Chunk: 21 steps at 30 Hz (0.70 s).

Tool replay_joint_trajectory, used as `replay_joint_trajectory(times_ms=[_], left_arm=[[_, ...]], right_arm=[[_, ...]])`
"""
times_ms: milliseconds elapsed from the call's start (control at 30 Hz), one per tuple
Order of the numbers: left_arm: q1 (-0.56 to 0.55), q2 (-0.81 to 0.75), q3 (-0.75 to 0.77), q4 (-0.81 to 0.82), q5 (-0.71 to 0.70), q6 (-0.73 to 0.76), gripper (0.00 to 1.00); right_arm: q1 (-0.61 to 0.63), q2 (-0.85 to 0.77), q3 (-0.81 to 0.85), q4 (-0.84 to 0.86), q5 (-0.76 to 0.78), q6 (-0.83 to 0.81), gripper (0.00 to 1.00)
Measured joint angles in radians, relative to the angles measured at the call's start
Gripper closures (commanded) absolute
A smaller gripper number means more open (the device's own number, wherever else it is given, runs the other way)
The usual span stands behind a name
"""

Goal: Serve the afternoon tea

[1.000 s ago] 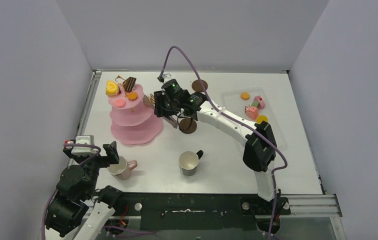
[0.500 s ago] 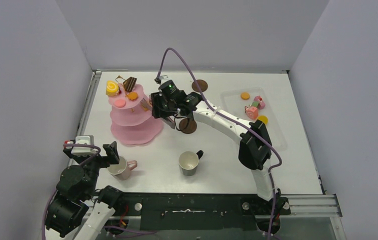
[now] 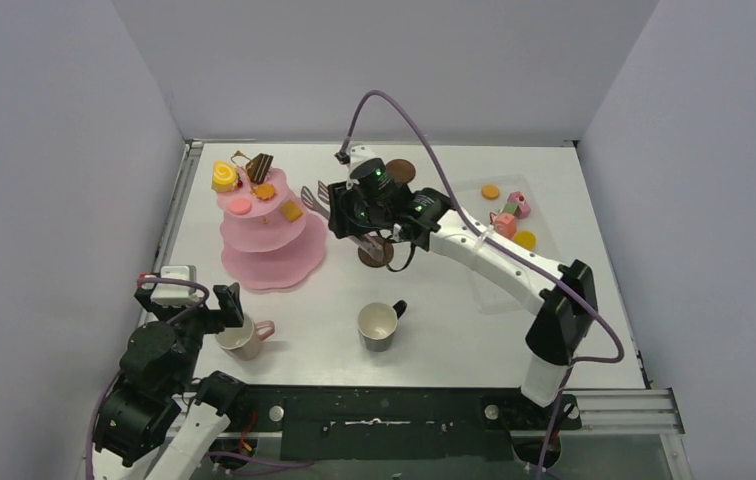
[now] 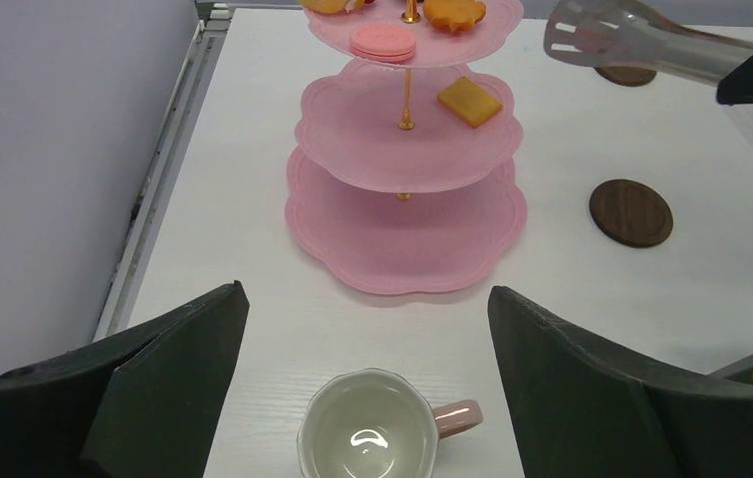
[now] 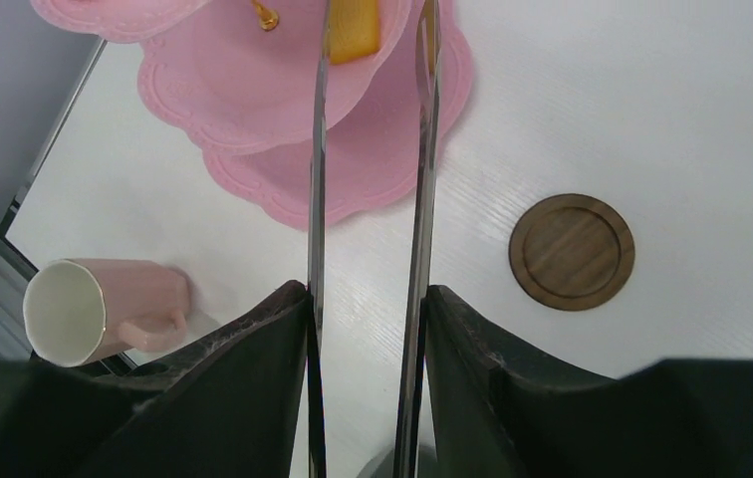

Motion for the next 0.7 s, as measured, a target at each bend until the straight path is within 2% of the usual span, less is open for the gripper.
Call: replay_joint_trajectory(times_ms=[300, 500, 700], left_arm=[[0.0, 0.02, 0.0, 0.0, 0.035, -0.002, 0.1], [0.0, 0.057, 0.0, 0.001, 0.062, -0.002, 0.1], [0.002, 0.059, 0.0, 0.002, 0.075, -0.002, 0.1]], right_arm=[[-0.094, -0.206, -0.145, -0.102, 0.143, -0.049, 0.56], [-0.206, -0.32, -0.289, -0.248, 0.266, -0.051, 0.55], [-0.273, -0.4, -0.359, -0.375, 0.351, -0.04, 0.54]])
